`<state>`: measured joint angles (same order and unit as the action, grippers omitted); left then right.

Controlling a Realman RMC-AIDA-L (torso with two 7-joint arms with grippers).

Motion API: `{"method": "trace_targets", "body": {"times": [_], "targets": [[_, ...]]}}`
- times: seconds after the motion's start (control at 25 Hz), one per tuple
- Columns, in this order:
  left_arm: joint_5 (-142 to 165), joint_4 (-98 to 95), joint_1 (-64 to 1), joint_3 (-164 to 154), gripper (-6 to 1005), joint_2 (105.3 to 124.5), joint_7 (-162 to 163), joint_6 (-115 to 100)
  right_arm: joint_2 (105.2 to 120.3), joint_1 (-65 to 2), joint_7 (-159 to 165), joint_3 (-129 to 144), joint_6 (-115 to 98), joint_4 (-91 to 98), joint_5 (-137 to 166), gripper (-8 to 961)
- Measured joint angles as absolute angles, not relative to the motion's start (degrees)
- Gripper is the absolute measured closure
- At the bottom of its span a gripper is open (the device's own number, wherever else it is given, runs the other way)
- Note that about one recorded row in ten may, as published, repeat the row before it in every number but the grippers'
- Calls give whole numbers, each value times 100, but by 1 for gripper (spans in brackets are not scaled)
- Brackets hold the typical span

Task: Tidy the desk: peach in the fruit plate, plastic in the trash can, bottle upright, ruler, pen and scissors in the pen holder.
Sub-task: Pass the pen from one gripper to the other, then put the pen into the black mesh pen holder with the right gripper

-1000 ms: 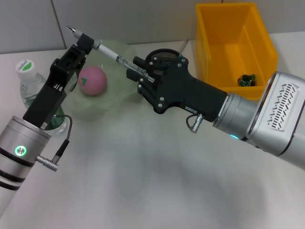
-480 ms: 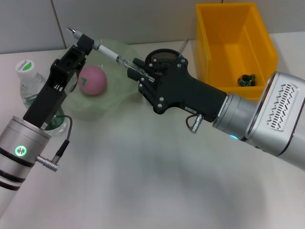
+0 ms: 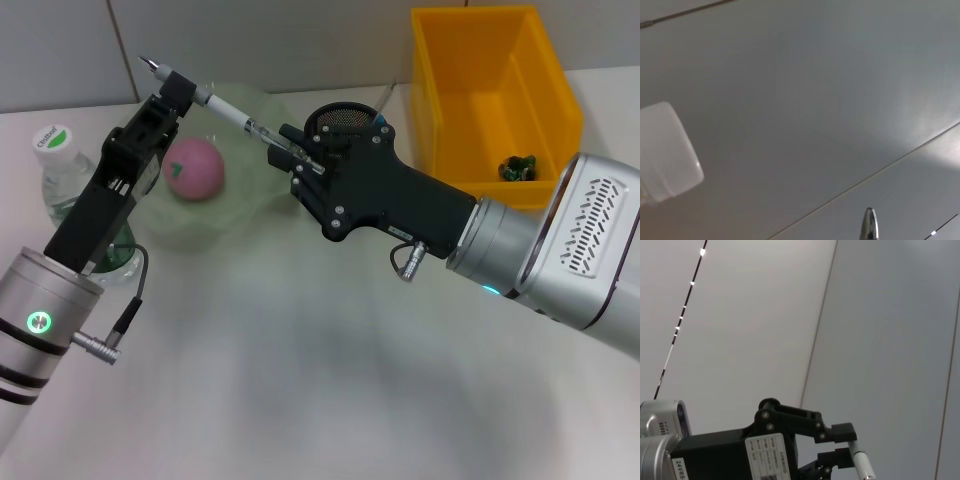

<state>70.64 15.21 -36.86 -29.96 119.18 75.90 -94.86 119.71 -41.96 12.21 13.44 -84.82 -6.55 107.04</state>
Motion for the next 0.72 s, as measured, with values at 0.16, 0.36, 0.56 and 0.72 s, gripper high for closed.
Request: {"method": "trace_targets", "body": {"times": [0.16,0.36,0.56,0.72], "targets": [[7067,1505,-3639,-2967,820,11918,7599,-9517,11971,-4181,1207,1344,-8505,-659,10704,819],[7067,1491,-3617,-2957,677,11918,7607,-9521,11968,-4162,1205,1339,-8533,-666,10706,819],[7260,1375,-3522,-2954,542,11918,7145,-9829,11954,-4090,1285,935,-8773,-701,10707,819],[7560,1278,-3467,-2946,450,11917,6507,-10100,11948,-4066,1569,557,-8910,-688,10707,820]]}}
